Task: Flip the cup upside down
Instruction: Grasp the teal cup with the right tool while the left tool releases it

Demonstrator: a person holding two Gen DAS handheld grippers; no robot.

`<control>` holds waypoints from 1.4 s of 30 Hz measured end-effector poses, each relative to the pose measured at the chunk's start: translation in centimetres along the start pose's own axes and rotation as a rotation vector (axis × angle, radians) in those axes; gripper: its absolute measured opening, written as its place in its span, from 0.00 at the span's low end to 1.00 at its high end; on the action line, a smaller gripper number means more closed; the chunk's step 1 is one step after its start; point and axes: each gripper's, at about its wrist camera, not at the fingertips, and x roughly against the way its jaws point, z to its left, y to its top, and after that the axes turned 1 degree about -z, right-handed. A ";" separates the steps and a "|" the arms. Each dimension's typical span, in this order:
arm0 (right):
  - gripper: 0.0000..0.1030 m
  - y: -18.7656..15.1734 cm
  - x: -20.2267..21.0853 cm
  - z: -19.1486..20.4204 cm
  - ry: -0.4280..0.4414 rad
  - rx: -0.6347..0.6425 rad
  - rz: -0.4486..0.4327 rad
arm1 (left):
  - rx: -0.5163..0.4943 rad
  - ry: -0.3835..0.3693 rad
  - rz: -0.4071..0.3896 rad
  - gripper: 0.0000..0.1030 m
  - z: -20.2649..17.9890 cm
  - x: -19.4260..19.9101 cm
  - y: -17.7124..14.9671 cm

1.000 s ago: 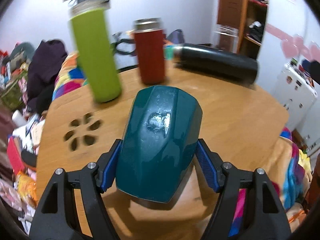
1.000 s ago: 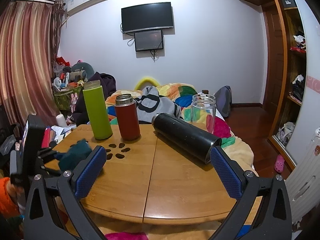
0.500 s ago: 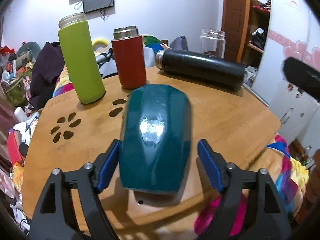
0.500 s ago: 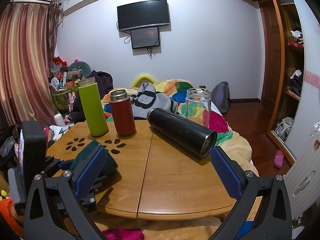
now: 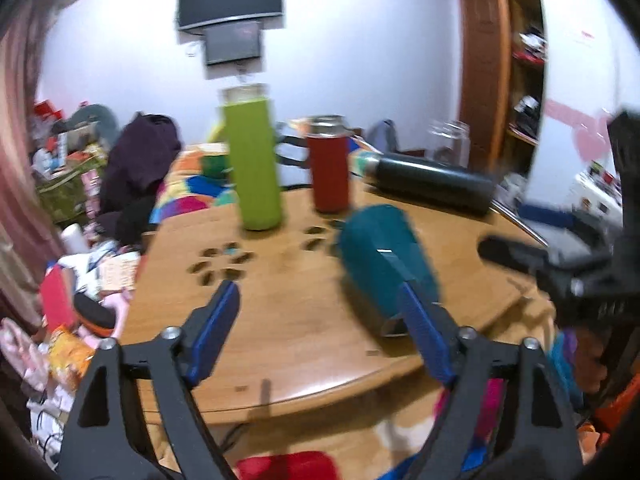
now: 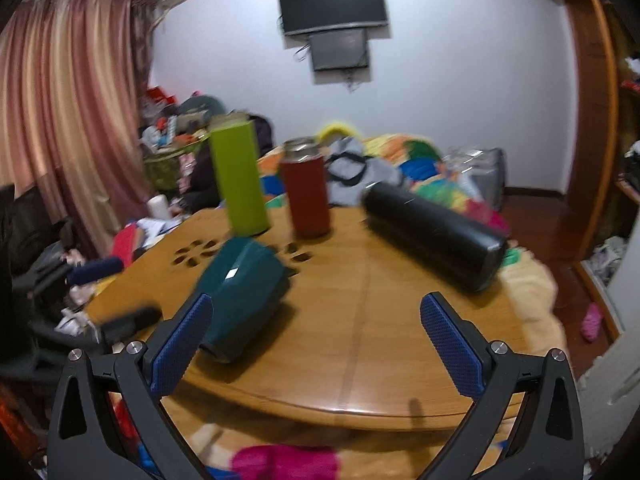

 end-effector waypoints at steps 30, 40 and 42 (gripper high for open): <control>0.51 -2.5 -5.4 2.8 0.054 0.067 0.162 | -0.058 -0.211 -0.036 0.12 -2.2 -4.0 4.0; 0.51 -1.7 -3.2 1.3 0.037 0.094 0.112 | -0.131 -0.271 -0.009 0.11 -4.8 -5.7 4.6; 0.51 -1.6 -2.9 1.2 0.033 0.103 0.100 | -0.127 -0.282 -0.012 0.10 -4.8 -5.9 4.7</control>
